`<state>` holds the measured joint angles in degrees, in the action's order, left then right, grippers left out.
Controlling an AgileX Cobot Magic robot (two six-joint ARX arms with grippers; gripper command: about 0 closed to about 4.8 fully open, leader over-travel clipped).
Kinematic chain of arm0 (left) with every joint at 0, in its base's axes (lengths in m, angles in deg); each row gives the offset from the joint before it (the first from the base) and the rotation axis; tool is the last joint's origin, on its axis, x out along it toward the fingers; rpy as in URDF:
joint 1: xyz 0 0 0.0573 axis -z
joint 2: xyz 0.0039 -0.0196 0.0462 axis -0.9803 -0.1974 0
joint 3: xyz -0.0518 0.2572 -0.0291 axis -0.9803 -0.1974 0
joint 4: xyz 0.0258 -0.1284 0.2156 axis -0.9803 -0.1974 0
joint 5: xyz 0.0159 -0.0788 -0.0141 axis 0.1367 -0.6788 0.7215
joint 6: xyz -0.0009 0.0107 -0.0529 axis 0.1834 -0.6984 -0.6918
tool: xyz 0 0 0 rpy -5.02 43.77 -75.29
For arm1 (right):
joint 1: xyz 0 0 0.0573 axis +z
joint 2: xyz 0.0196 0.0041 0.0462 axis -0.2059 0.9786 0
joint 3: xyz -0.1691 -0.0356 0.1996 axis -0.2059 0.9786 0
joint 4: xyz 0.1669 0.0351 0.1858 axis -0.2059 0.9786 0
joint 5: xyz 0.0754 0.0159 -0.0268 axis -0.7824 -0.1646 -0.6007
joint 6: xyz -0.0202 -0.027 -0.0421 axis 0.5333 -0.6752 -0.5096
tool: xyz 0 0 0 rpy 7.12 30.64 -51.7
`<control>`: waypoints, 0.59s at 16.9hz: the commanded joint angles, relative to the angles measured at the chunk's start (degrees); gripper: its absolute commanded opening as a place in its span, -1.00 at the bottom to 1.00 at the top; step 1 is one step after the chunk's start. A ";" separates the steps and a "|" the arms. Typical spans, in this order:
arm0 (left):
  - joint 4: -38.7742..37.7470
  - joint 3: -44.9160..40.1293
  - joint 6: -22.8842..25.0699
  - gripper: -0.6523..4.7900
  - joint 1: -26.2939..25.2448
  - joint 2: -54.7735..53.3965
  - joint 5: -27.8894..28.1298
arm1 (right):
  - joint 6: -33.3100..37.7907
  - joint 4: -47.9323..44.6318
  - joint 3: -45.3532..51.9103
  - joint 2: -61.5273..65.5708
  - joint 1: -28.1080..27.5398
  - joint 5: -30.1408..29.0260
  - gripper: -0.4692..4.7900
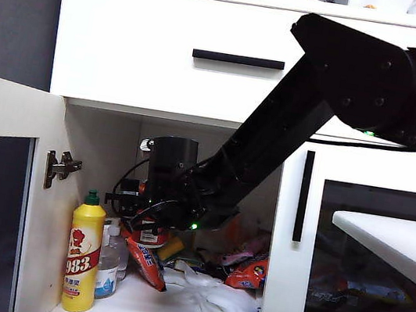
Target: Open the left door of the white cabinet, pick up a can of beverage from the table on the right, place it inside the cabinet, and finally close the cabinet door.
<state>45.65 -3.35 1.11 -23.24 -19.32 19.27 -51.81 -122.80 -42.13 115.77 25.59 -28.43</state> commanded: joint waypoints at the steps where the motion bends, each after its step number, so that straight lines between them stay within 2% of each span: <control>1: 0.37 0.13 -0.22 1.00 0.00 -0.02 0.15 | 0.46 -3.21 -0.76 -0.81 0.13 0.37 -0.34; 2: 0.37 0.13 -0.22 1.00 0.00 -0.02 0.15 | 0.46 -3.21 -0.76 -0.81 0.13 0.37 -0.34; 3: 0.37 0.13 -0.22 1.00 0.00 -0.02 0.15 | 0.46 -3.21 -0.76 -0.81 0.13 0.39 -0.19; 6: 0.37 0.13 -0.22 1.00 0.00 -0.02 0.15 | 2.36 -3.23 -0.76 -0.81 0.20 4.00 0.99; 10: 0.37 0.13 -0.22 1.00 0.00 -0.02 0.17 | 2.36 -3.23 -0.76 -0.83 0.24 3.41 0.99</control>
<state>45.65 -3.35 1.11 -23.24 -19.30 19.29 -49.49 -125.21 -42.68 115.31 25.64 -24.93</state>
